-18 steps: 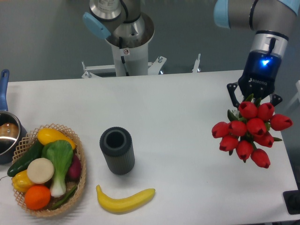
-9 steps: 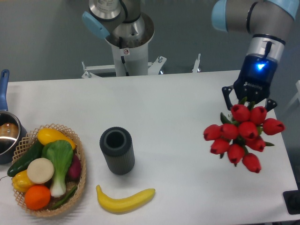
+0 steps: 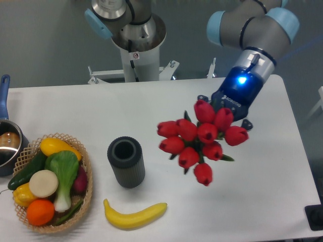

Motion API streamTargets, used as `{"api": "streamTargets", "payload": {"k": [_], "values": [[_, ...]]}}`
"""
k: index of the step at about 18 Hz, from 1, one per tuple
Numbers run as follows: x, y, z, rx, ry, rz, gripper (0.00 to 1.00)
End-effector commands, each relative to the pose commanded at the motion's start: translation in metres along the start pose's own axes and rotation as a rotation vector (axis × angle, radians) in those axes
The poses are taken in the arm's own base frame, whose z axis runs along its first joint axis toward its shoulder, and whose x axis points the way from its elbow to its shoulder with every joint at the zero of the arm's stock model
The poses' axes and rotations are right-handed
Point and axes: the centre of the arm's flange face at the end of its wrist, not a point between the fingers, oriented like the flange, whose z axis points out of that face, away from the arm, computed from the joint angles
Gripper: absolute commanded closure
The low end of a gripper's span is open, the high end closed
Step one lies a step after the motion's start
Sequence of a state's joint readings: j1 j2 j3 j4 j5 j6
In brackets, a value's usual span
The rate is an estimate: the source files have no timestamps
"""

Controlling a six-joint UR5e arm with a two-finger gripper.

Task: Insert the flowers into the vase
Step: 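Carry the tulips over to the dark grey vase, then lower the tulip stems into the vase opening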

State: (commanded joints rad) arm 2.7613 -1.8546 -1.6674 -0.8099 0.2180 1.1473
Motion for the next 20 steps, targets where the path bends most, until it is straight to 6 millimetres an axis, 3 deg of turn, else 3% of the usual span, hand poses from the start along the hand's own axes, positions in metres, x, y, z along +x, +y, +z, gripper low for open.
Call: {"api": "streamTargets", "payload": {"k": [3,7,11,20], "values": [[0.014,-0.005,0.021,0.056,0.063,0.011,0.80],[0.037,0.002,0.053,0.058,0.127,0.035,0.80],[0.057,0.009,0.073,0.055,0.169,0.018,0.80],[0.077,0.029,0.076,0.161,0.215,0.041,0.80]]}}
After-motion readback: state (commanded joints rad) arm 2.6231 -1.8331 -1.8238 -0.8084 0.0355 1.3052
